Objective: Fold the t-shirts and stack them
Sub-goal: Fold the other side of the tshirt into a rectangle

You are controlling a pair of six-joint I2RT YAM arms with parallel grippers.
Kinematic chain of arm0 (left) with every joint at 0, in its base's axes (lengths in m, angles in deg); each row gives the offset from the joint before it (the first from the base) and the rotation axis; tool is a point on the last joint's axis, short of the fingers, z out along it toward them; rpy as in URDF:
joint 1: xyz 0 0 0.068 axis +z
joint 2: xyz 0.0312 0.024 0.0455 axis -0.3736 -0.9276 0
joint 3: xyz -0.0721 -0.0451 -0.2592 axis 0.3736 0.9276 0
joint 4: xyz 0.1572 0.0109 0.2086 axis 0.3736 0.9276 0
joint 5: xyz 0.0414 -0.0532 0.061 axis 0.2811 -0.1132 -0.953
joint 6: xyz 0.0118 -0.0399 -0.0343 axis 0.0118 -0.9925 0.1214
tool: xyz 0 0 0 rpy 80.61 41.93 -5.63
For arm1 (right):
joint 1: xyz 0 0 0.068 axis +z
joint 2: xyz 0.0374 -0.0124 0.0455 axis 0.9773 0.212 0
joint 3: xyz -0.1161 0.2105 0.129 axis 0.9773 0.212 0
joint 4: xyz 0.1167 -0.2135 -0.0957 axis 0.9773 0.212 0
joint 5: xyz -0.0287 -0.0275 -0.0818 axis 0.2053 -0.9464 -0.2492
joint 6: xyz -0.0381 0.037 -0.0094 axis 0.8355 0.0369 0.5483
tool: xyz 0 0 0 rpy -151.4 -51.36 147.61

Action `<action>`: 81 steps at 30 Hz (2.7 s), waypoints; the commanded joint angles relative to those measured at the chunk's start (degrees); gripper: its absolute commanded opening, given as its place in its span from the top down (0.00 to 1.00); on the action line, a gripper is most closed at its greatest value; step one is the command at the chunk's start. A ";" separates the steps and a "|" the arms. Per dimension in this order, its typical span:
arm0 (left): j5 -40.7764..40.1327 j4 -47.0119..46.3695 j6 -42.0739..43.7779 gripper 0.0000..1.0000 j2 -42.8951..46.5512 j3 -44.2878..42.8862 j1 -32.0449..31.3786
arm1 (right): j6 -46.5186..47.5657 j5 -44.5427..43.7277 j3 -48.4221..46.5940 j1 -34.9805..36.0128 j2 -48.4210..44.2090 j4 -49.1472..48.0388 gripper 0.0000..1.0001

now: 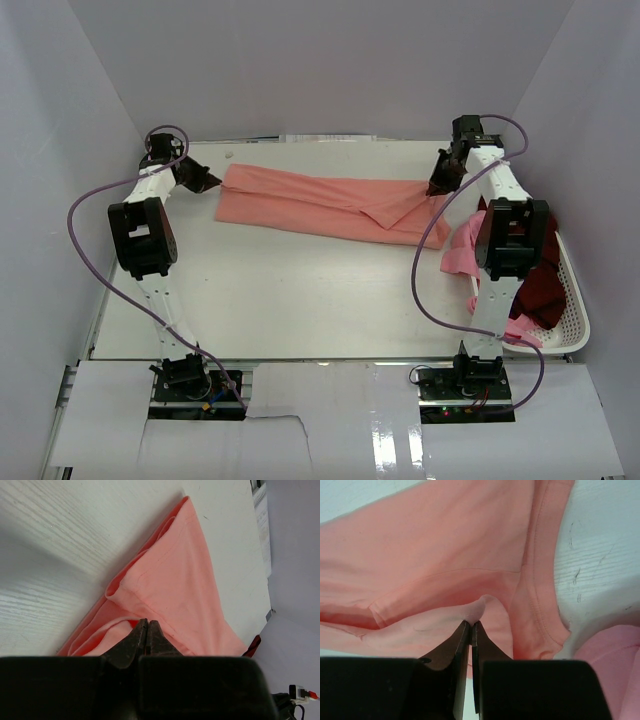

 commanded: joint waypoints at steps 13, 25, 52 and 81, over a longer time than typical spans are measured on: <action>1.44 -2.38 -1.84 0.94 0.87 0.49 -0.02 | -0.35 5.04 -6.51 -3.08 3.24 -6.09 0.91; 1.98 -6.17 -4.22 0.81 3.69 7.44 0.07 | -0.87 10.41 -8.36 -3.17 7.81 -9.60 0.79; 4.26 -6.25 -6.86 0.46 6.94 1.98 2.62 | 8.44 19.37 4.12 2.80 -1.59 -14.00 0.40; 13.23 -17.15 -8.53 1.00 15.03 21.77 -1.78 | 9.41 17.26 11.68 10.28 -4.23 -9.61 0.56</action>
